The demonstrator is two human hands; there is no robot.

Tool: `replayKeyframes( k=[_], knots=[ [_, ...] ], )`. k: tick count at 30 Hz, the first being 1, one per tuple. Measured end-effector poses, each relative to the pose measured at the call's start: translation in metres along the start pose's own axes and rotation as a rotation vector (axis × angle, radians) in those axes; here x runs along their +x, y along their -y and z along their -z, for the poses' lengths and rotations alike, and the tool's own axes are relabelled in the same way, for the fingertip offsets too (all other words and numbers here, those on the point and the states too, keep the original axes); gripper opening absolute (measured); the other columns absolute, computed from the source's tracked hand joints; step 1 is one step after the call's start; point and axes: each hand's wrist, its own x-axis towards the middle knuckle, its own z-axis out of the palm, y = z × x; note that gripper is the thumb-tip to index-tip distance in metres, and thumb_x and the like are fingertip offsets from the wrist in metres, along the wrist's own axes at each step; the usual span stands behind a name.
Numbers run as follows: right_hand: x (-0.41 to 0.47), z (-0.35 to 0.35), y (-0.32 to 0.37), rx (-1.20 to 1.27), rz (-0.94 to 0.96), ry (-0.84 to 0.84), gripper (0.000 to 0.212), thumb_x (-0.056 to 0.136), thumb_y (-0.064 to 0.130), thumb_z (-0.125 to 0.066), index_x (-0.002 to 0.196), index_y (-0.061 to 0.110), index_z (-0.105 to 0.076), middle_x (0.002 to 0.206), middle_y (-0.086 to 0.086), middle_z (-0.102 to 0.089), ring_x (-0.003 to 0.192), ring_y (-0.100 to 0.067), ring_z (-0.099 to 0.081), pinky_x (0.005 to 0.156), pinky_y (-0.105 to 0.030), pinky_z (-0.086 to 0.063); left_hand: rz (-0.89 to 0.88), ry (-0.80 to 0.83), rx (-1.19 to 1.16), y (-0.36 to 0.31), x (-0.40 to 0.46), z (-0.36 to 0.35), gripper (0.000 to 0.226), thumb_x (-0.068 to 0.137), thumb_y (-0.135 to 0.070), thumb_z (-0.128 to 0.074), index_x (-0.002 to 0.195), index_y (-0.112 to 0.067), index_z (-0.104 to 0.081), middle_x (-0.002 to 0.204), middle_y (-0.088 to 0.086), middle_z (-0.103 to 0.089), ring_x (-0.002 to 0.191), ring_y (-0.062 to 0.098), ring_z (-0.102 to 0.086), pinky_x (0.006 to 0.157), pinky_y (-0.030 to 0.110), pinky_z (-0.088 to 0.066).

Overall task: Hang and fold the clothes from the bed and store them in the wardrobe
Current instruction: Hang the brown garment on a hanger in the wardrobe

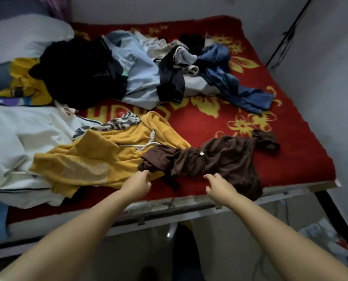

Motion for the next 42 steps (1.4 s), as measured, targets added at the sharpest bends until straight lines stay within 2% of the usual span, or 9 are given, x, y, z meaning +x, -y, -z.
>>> replayKeyframes(
  k=[8,14,18,21,23,26,32,38,42],
  knots=[
    [0.156,0.012,-0.045,-0.1,-0.005,0.007,0.063,0.093,0.025,-0.054,0.148,0.023,-0.025,0.152,-0.01,-0.022,0.137,-0.031,-0.026,0.102,-0.047,-0.04,0.018,-0.04,0.116,-0.028,0.127,-0.049,0.081,0.086,-0.057,-0.056,0.15,-0.025,-0.018,0.157,0.009,-0.015,0.145,0.025,-0.012,0.115,0.046,-0.025],
    [0.223,-0.026,-0.074,0.021,-0.042,0.268,0.091,0.085,0.045,-0.066,0.151,0.037,-0.005,0.159,-0.007,0.013,0.147,-0.034,0.005,0.111,-0.061,-0.023,0.138,0.195,0.226,-0.052,0.192,-0.109,0.094,0.085,-0.061,-0.054,0.152,-0.031,0.005,0.157,0.005,0.023,0.143,0.029,0.025,0.109,0.067,0.001],
    [0.236,-0.039,-0.073,0.159,-0.108,0.067,0.037,0.095,0.024,-0.053,0.132,0.02,-0.048,0.153,-0.012,-0.022,0.141,-0.032,-0.02,0.107,-0.055,-0.031,0.154,-0.034,0.145,-0.044,0.199,-0.116,0.044,0.097,-0.019,-0.044,0.14,-0.023,-0.037,0.159,0.002,-0.012,0.148,0.022,-0.001,0.112,0.064,-0.008],
    [0.229,-0.022,-0.077,0.409,-0.074,-0.005,0.018,0.097,0.017,-0.047,0.113,0.014,-0.055,0.118,-0.01,-0.058,0.114,-0.028,-0.052,0.084,-0.03,-0.039,0.134,-0.123,-0.201,-0.038,0.194,-0.095,0.026,0.093,-0.008,-0.042,0.11,-0.025,-0.052,0.122,0.001,-0.056,0.123,0.023,-0.048,0.105,0.045,-0.035],
    [0.215,0.0,-0.076,0.561,-0.061,-0.044,0.009,0.098,0.018,-0.045,0.104,0.016,-0.052,0.1,-0.005,-0.061,0.099,-0.024,-0.057,0.072,-0.027,-0.034,0.098,-0.139,-0.419,-0.043,0.186,-0.07,0.026,0.091,-0.003,-0.043,0.102,-0.024,-0.054,0.097,-0.005,-0.058,0.098,0.018,-0.057,0.083,0.022,-0.04],
    [0.193,0.04,-0.068,0.728,0.021,-0.133,0.011,0.098,0.015,-0.049,0.105,0.014,-0.057,0.103,0.0,-0.063,0.102,-0.016,-0.057,0.086,-0.028,-0.041,0.05,-0.225,-0.596,-0.059,0.176,-0.029,0.031,0.088,0.003,-0.045,0.108,-0.015,-0.062,0.095,-0.007,-0.06,0.093,0.009,-0.053,0.076,0.006,-0.036],
    [0.123,0.129,-0.029,0.927,0.208,-0.201,0.018,0.096,0.015,-0.055,0.105,0.009,-0.069,0.11,-0.004,-0.069,0.108,-0.016,-0.06,0.1,-0.031,-0.042,-0.089,-0.311,-0.806,-0.09,0.109,0.063,0.023,0.091,-0.006,-0.05,0.089,-0.021,-0.068,0.087,-0.004,-0.069,0.083,0.006,-0.063,0.073,0.017,-0.049],
    [0.008,0.189,0.051,0.843,0.445,-0.296,0.016,0.096,0.022,-0.056,0.091,0.023,-0.071,0.087,0.009,-0.074,0.082,-0.005,-0.068,0.071,-0.015,-0.049,-0.201,-0.433,-0.842,-0.078,-0.002,0.148,0.024,0.093,-0.005,-0.054,0.084,-0.024,-0.067,0.083,0.001,-0.069,0.084,0.018,-0.065,0.072,0.024,-0.051],
    [-0.057,0.214,0.108,0.757,0.583,-0.439,0.013,0.096,0.023,-0.056,0.093,0.019,-0.068,0.088,0.005,-0.072,0.088,-0.012,-0.067,0.077,-0.026,-0.05,-0.32,-0.453,-0.523,-0.074,-0.07,0.188,0.031,0.09,-0.036,-0.062,0.119,-0.024,-0.058,0.109,-0.002,-0.059,0.107,0.015,-0.055,0.09,0.022,-0.043]
  ],
)
